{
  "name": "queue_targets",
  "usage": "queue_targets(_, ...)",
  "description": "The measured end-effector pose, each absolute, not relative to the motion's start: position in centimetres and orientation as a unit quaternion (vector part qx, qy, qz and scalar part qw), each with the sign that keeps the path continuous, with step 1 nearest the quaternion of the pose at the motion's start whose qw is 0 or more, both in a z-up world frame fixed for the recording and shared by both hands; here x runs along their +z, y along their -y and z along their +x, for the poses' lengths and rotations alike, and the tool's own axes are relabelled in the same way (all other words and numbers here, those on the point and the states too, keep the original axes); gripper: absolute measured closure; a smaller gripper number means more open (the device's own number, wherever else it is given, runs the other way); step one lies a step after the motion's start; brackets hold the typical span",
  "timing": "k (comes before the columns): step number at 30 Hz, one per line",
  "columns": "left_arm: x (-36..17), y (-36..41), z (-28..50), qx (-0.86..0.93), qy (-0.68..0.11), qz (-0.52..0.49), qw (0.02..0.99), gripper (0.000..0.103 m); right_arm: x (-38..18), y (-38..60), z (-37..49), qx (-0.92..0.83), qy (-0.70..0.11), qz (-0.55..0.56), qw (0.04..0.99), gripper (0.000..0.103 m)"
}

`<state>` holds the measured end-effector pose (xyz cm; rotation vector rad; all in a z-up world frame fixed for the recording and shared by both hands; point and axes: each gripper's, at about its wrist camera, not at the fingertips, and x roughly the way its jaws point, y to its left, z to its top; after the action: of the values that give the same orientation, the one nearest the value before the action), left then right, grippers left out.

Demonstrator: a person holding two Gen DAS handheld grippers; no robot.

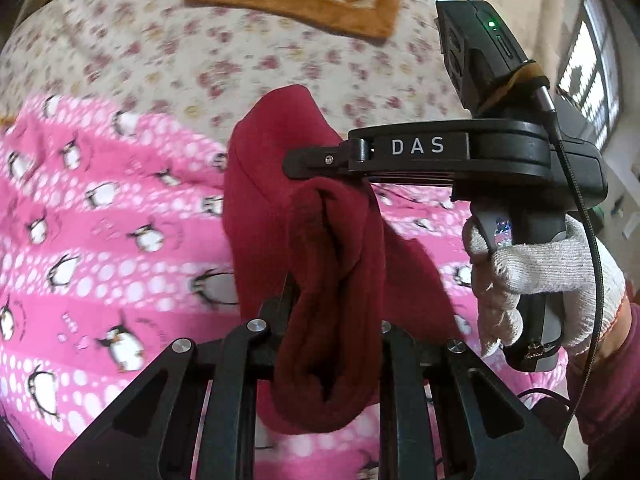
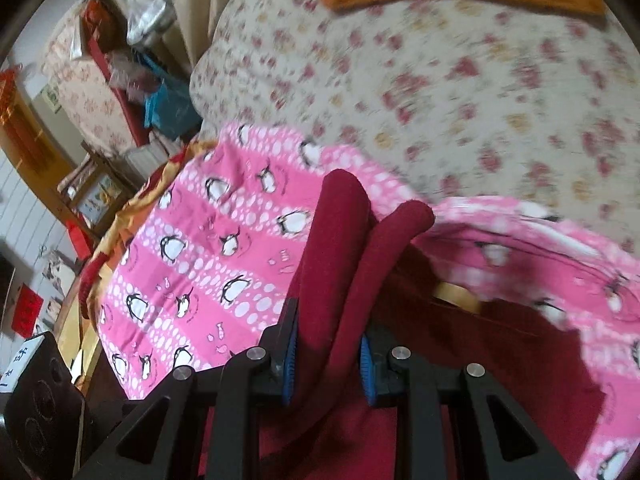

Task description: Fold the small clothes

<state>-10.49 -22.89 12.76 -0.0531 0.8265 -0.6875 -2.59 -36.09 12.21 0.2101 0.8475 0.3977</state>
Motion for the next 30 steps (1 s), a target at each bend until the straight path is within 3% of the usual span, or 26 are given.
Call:
queue_targets(7, 11.4, 30.2, -12.5, -0.353, -0.409, 0.017, 0.842, 0.086, 11.3, 43.6, -6.2, 0.142, -0.412, 0.120, 0.892, 0.079)
queue_targets(18, 6.9, 36.2, -14.0, -0.362, -0.443, 0.067, 0.818, 0.086, 3.6, 51.3, -8.3, 0.077, -0.445, 0.180, 0.874, 0.079)
queue_targets(20, 6.9, 36.1, -14.3, -0.367, -0.441, 0.079, 0.815, 0.081, 2.7, 51.6, -8.3, 0.074, -0.448, 0.194, 0.870, 0.079)
queue_targets(23, 8.3, 34.6, -15.5, -0.408, -0.437, 0.107, 0.794, 0.056, 2.6, 52.1, -8.9, 0.078, -0.443, 0.228, 0.864, 0.079)
queue_targets(27, 10.6, 31.0, -17.5, -0.419, -0.397, 0.133, 0.806, 0.054, 3.8, 52.5, -11.2, 0.087, -0.425, 0.261, 0.862, 0.073)
queue_targets(30, 11.1, 28.7, -17.2, -0.389, -0.375, 0.151, 0.828, 0.054, 4.9, 52.3, -13.4, 0.108, -0.401, 0.282, 0.865, 0.056)
